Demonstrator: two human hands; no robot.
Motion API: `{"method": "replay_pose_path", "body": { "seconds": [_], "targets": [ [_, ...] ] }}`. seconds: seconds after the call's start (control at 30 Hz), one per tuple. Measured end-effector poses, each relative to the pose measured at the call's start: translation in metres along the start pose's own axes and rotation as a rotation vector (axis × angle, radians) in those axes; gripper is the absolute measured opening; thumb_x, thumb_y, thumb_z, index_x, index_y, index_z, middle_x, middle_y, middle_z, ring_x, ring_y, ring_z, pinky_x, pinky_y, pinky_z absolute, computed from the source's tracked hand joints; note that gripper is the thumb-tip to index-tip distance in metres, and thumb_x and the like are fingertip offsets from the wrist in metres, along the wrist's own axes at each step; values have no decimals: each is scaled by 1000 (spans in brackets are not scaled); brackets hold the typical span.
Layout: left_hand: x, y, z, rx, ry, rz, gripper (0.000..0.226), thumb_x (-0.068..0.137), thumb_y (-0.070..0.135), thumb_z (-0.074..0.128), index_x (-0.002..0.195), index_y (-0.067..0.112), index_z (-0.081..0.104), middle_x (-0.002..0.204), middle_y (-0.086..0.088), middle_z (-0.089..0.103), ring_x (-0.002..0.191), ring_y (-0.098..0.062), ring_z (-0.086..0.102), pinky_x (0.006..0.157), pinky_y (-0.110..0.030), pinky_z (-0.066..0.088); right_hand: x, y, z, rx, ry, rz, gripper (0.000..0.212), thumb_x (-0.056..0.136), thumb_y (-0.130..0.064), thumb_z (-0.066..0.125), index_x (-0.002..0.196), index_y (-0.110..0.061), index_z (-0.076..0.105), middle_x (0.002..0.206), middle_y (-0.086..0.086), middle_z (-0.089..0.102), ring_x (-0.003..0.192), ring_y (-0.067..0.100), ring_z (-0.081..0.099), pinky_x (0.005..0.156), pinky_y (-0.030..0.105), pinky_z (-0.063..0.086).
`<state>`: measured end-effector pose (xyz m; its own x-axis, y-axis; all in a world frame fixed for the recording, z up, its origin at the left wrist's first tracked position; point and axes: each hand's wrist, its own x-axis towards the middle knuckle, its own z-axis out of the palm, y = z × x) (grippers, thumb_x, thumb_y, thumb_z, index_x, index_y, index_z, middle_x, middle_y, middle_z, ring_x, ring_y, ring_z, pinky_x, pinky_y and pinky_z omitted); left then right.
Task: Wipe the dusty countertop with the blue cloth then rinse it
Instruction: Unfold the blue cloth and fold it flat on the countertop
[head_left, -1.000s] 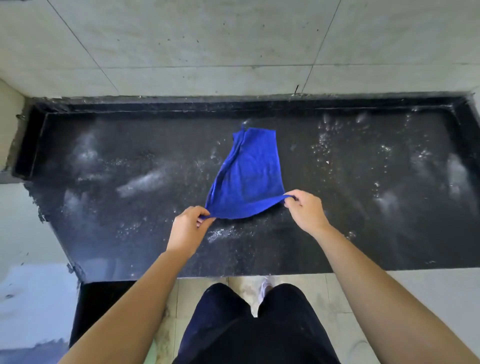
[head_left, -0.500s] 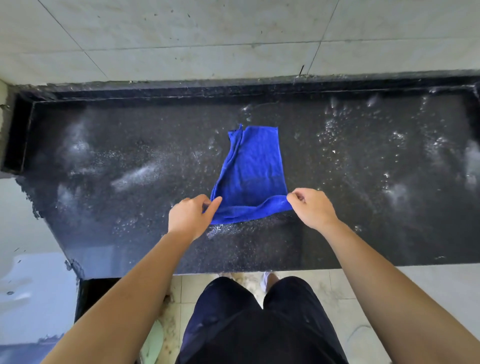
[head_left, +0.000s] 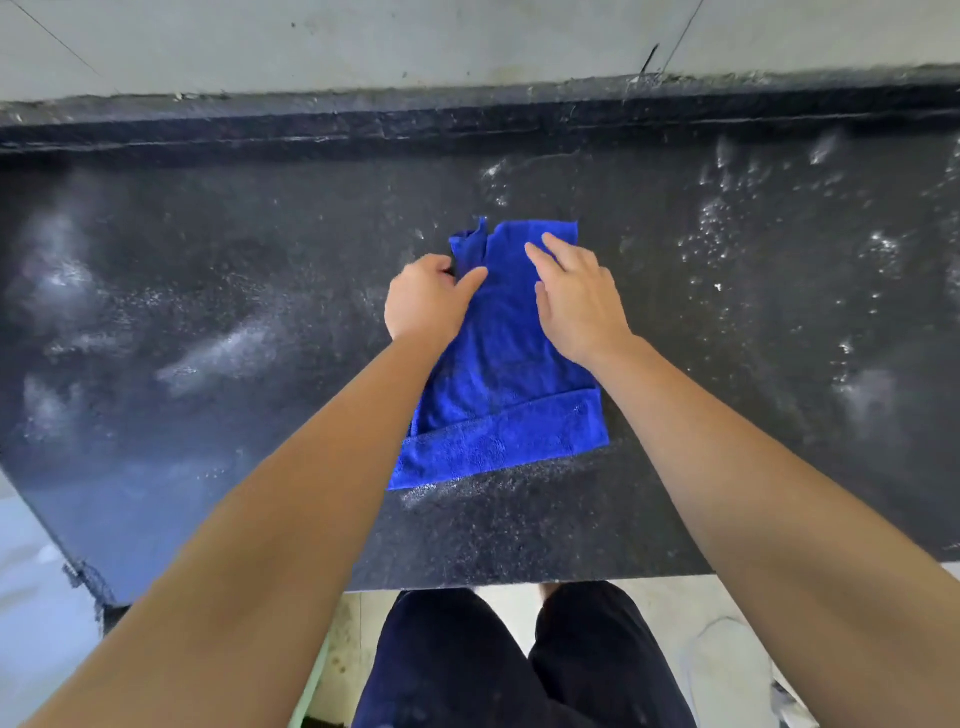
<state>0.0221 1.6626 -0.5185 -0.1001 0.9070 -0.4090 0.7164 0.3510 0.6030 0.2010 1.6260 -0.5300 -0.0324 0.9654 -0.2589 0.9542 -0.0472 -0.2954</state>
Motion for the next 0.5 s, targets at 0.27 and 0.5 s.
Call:
{"method": "replay_pose_path", "body": {
  "seconds": [0.27, 0.5],
  "targets": [
    [18, -37, -43, -210, 322, -172, 19, 93, 28, 62, 97, 13, 73, 87, 4, 71, 87, -16, 68, 84, -27, 51, -1, -1, 22, -177, -27, -17, 50, 105, -28, 37, 154, -17, 30, 164, 7, 19, 147, 30, 24, 110, 48, 26],
    [33, -56, -58, -107, 265, -259, 22, 96, 31, 59, 106, 13, 68, 97, 3, 70, 94, -18, 65, 86, -30, 50, -1, -7, 26, -191, -50, 34, 52, 105, -35, 32, 155, -22, 25, 165, 5, 15, 149, 27, 19, 111, 49, 23]
  ]
}}
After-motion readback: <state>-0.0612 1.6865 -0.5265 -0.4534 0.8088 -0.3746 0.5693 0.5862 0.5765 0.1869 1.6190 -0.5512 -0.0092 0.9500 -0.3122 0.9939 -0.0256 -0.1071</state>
